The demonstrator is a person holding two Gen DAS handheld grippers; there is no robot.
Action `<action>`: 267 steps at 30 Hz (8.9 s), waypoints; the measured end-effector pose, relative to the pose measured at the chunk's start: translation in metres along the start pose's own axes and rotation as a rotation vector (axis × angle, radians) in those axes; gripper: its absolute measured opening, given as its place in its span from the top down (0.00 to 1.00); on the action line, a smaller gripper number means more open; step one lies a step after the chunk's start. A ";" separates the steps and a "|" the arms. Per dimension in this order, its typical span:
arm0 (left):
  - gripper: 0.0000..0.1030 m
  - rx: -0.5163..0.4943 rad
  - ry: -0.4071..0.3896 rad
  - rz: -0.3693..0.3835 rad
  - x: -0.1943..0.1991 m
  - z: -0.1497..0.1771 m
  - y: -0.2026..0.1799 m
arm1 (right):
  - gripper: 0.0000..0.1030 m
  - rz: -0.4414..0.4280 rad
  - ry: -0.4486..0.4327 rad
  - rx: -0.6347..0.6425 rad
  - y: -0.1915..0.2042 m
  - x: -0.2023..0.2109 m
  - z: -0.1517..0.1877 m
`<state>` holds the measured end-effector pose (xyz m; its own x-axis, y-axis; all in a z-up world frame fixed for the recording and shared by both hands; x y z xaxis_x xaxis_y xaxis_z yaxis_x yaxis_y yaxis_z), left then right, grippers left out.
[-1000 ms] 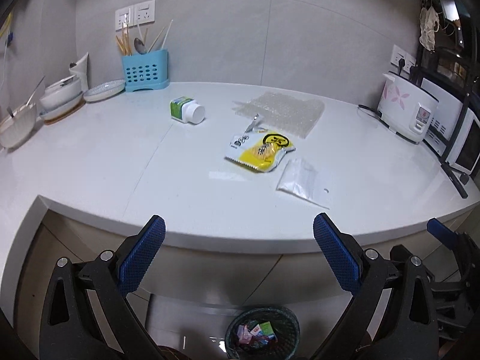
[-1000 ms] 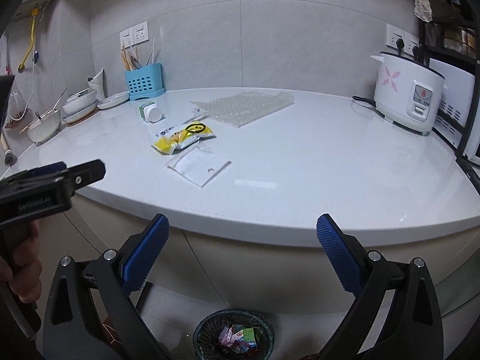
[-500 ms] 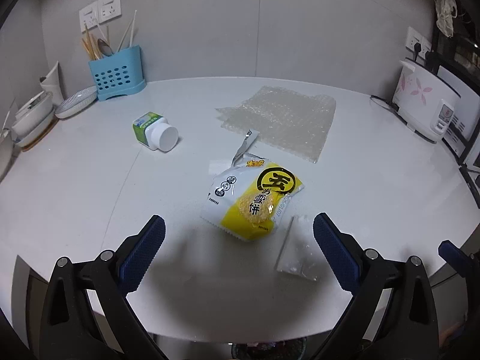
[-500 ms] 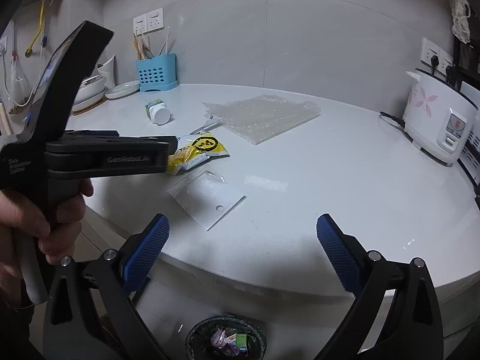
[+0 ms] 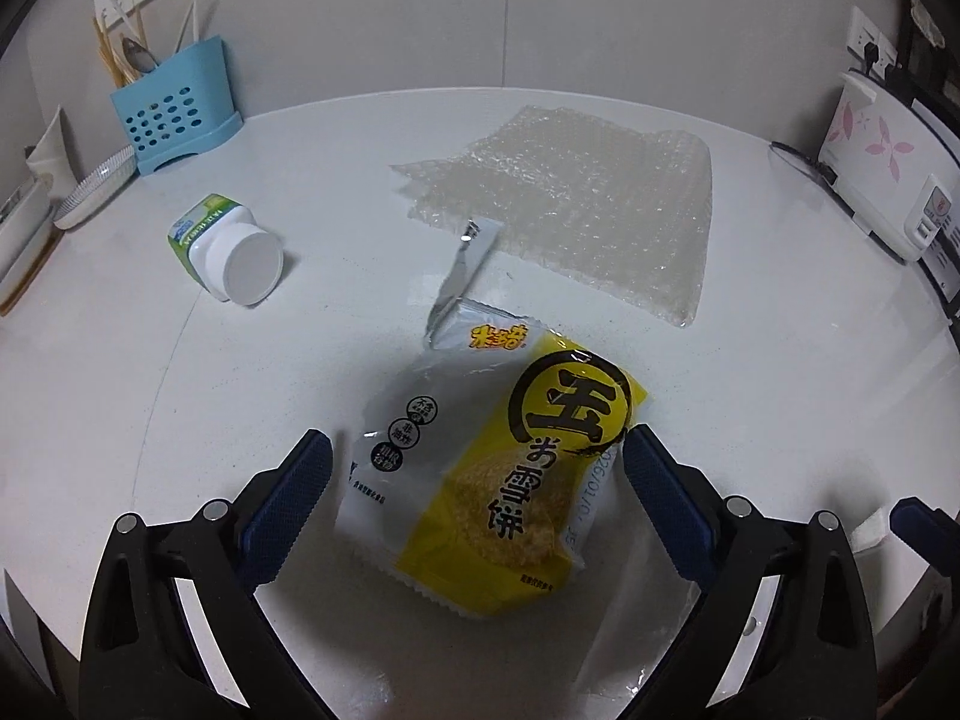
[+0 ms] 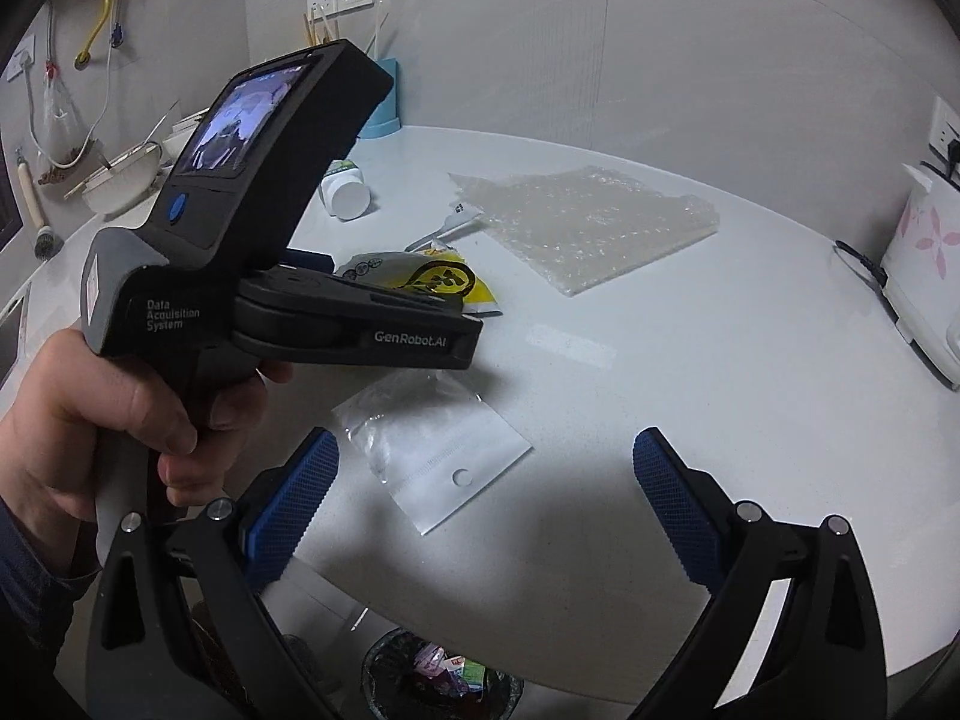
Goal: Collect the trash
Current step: 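Grasp the yellow snack bag with the left tool while the right tool grasps the clear plastic bag, then carry the snack bag and plastic bag down over the wastebasket with both tools, then open the left tool dropping the snack bag while the right tool lowers the plastic bag, then open the right tool dropping the clear plastic bag into the wastebasket, then raise both open tools back up toward the counter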
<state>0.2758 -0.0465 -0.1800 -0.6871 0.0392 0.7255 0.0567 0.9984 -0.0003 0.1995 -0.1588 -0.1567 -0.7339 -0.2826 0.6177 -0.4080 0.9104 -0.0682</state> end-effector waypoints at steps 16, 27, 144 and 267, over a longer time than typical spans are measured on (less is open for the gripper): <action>0.49 0.037 0.048 -0.065 0.008 0.001 0.027 | 0.08 -0.064 0.095 0.010 0.012 -0.052 -0.003; 0.51 0.045 -0.008 -0.077 0.032 -0.002 0.037 | 0.42 -0.038 0.123 0.000 0.014 -0.064 -0.002; 0.52 0.141 0.111 0.074 -0.072 0.437 -0.066 | 0.68 0.298 0.250 -0.351 0.020 -0.062 0.429; 0.06 0.149 -0.278 -0.092 0.175 0.161 0.030 | 0.10 0.264 -0.170 -0.271 -0.026 0.111 0.081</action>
<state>0.0411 -0.0034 -0.1640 -0.8570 -0.0626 0.5116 -0.1074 0.9925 -0.0586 0.0847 -0.2384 -0.1493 -0.8828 -0.0543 0.4665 -0.0530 0.9985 0.0158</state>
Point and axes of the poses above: each gripper's, at about its wrist camera, not at the fingertips, and x roughly against the way its jaws point, y to its left, z to its underside, the point moved 9 cm from there along -x, roughly the way its jaws point, and after that the axes turned 7 degrees about -y, right-handed, at the moved point
